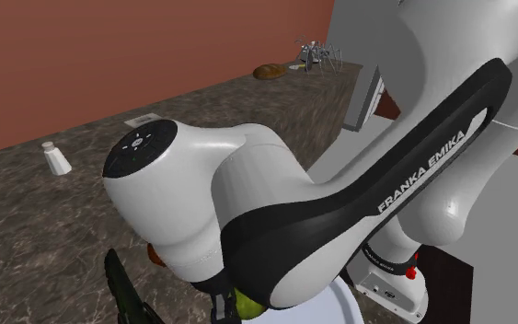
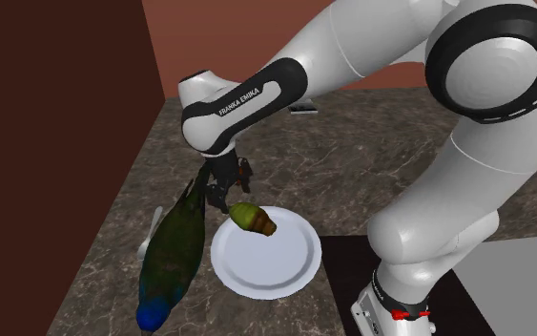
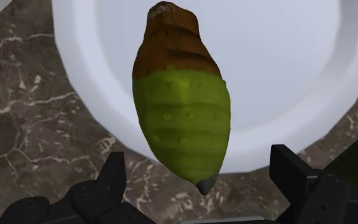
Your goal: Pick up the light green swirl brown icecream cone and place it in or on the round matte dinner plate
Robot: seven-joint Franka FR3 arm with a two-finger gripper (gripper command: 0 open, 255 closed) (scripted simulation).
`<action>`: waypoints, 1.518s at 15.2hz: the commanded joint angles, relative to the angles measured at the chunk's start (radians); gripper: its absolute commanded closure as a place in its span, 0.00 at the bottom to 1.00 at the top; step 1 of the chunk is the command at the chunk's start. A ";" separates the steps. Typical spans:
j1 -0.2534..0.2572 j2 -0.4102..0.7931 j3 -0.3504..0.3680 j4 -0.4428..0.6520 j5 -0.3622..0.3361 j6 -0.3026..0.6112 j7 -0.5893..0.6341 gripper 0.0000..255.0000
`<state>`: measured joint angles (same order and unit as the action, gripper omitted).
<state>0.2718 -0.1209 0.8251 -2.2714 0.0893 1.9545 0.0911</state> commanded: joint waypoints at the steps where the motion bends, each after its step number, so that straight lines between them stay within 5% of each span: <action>1: -0.006 0.053 0.008 0.020 -0.041 0.006 0.000 0.00; 15: -0.005 0.083 0.012 -0.037 -0.061 0.084 0.018 0.00; 16: -0.005 0.083 0.012 -0.037 -0.061 0.084 0.018 1.00; 23: -0.005 0.083 0.012 -0.037 -0.061 0.083 0.017 1.00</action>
<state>0.2666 -0.0385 0.8371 -2.3077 0.0284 2.0383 0.1083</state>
